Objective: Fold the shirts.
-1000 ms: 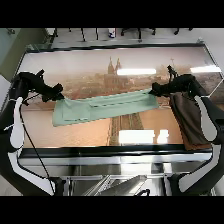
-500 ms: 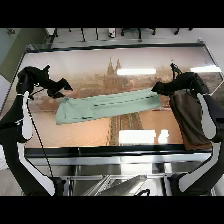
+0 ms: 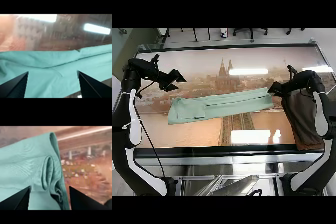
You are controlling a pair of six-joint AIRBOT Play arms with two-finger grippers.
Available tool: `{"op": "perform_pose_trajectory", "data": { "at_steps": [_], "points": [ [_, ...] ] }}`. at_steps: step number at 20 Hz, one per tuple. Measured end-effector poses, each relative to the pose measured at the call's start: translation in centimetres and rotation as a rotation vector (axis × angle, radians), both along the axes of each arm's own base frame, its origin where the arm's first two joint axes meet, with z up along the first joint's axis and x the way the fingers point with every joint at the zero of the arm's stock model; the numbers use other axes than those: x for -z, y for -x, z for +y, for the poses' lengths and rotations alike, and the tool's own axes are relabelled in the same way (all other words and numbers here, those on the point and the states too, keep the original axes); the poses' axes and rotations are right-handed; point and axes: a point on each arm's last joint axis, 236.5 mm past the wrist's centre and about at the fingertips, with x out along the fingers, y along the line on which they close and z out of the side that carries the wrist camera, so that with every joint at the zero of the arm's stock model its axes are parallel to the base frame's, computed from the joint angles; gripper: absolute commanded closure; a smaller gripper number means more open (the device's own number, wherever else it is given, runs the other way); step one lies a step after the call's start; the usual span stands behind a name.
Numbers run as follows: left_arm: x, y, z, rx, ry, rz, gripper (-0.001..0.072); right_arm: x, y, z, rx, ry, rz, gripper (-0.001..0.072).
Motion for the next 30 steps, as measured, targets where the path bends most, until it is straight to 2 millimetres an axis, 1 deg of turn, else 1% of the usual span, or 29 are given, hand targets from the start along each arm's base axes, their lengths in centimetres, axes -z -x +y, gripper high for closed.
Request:
{"op": "perform_pose_trajectory", "data": {
  "at_steps": [1, 2, 3, 4, 5, 6, 7, 8, 12, 14, 15, 16, 17, 19, 22, 24, 25, 27, 29, 30],
  "points": [
    [-0.5, 0.1, -0.6, 0.008, 0.002, -0.011, 0.0045, 0.5, 0.0, 0.3, 0.005, -0.018, 0.010, 0.0159],
    [-0.9, 0.1, -1.2, 0.017, 0.003, -0.021, 0.0045, 1.0, 0.0, 0.6, 0.014, -0.040, 0.022, 0.0160],
    [-1.2, 0.3, -1.9, 0.030, 0.003, -0.028, 0.0045, 1.6, -0.1, 0.9, 0.022, -0.062, 0.036, 0.0185],
    [-1.4, 0.3, -2.6, 0.040, 0.004, -0.036, 0.0046, 2.0, -0.1, 1.3, 0.028, -0.085, 0.046, 0.0237],
    [-1.6, 0.5, -3.3, 0.054, 0.004, -0.040, 0.0115, 2.3, -0.1, 1.6, 0.033, -0.100, 0.055, 0.0270],
    [-1.8, 0.5, -4.1, 0.065, 0.005, -0.048, 0.0404, 2.7, -0.1, 1.8, 0.038, -0.117, 0.064, 0.0377],
    [-1.9, 0.6, -4.9, 0.079, 0.005, -0.053, 0.0672, 3.1, -0.1, 1.9, 0.039, -0.118, 0.068, 0.0571],
    [-2.0, 0.8, -5.7, 0.093, 0.005, -0.055, 0.0686, 3.5, 0.0, 2.0, 0.039, -0.121, 0.076, 0.0684],
    [-2.2, 1.5, -9.2, 0.167, 0.004, -0.083, 0.0687, 3.7, 0.0, 2.3, 0.030, -0.129, 0.076, 0.0694],
    [-2.3, 1.9, -11.8, 0.214, 0.003, -0.109, 0.0687, 3.1, 0.2, 2.3, 0.014, -0.119, 0.069, 0.0693],
    [-2.3, 2.2, -13.3, 0.240, 0.002, -0.123, 0.0687, 2.4, 0.5, 2.2, -0.004, -0.109, 0.063, 0.0694],
    [-2.0, 2.5, -15.2, 0.272, 0.001, -0.138, 0.0687, 1.1, 0.7, 2.4, -0.027, -0.112, 0.049, 0.0693],
    [-1.4, 2.8, -17.1, 0.303, 0.002, -0.146, 0.0687, -0.8, 0.6, 2.6, -0.039, -0.114, 0.015, 0.0694],
    [0.6, 3.8, -21.5, 0.367, 0.005, -0.153, 0.0687, -4.9, 0.9, 2.9, -0.075, -0.106, -0.045, 0.0694],
    [5.7, 5.8, -27.9, 0.449, 0.002, -0.139, 0.0687, -11.5, 1.8, 3.2, -0.110, -0.084, -0.155, 0.0694],
    [9.0, 7.4, -31.3, 0.494, -0.002, -0.122, 0.0687, -15.5, 2.8, 3.2, -0.130, -0.068, -0.218, 0.0694],
    [10.5, 8.1, -32.7, 0.516, -0.004, -0.113, 0.0687, -17.3, 3.4, 3.2, -0.136, -0.060, -0.247, 0.0694],
    [12.5, 9.3, -34.7, 0.534, -0.004, -0.098, 0.0687, -20.4, 4.5, 3.1, -0.143, -0.041, -0.300, 0.0694],
    [13.8, 10.1, -36.0, 0.533, 0.001, -0.085, 0.0687, -22.7, 5.4, 2.9, -0.145, -0.025, -0.344, 0.0694],
    [14.1, 10.2, -36.4, 0.527, 0.003, -0.082, 0.0687, -23.4, 5.8, 2.8, -0.146, -0.021, -0.356, 0.0694]
  ]
}}
